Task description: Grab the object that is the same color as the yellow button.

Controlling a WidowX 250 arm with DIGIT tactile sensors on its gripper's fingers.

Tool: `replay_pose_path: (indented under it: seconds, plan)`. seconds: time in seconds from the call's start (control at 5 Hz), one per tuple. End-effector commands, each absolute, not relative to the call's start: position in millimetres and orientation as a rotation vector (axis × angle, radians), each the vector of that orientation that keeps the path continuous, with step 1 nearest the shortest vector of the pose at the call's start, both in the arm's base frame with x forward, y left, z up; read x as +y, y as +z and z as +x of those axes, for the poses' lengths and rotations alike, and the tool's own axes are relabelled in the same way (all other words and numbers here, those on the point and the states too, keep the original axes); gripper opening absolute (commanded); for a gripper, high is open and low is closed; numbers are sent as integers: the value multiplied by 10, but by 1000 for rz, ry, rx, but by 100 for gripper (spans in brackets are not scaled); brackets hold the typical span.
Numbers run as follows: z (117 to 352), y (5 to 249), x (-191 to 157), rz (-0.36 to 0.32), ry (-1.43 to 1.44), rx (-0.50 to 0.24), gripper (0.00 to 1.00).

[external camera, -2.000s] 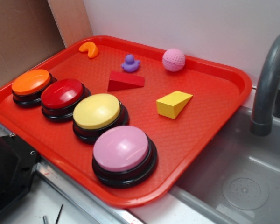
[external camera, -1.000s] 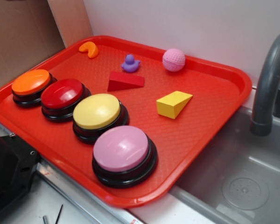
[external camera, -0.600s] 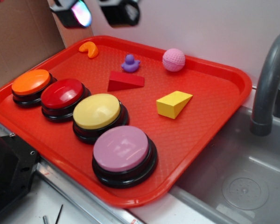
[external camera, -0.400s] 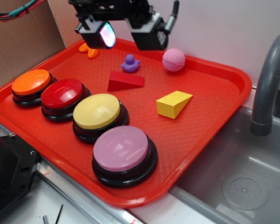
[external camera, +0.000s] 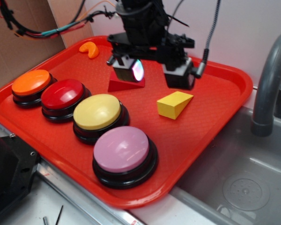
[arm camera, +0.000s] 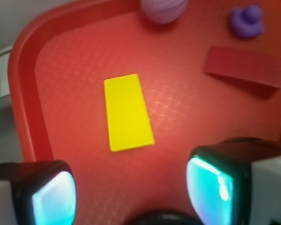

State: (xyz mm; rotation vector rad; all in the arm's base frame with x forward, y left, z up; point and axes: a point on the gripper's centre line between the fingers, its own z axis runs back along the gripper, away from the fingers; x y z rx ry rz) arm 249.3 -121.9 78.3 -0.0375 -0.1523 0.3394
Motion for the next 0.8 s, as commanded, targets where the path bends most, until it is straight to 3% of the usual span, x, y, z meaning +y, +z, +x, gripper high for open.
replay_pose_path:
  seconds: [0.0,0.4,0.6]
  plan:
    - [2754,569,-1108,-28,372,-151,100]
    - [2811,349,-1138,-58,311,-103,100]
    - [2804,302,-1148,-84,292,-109,0]
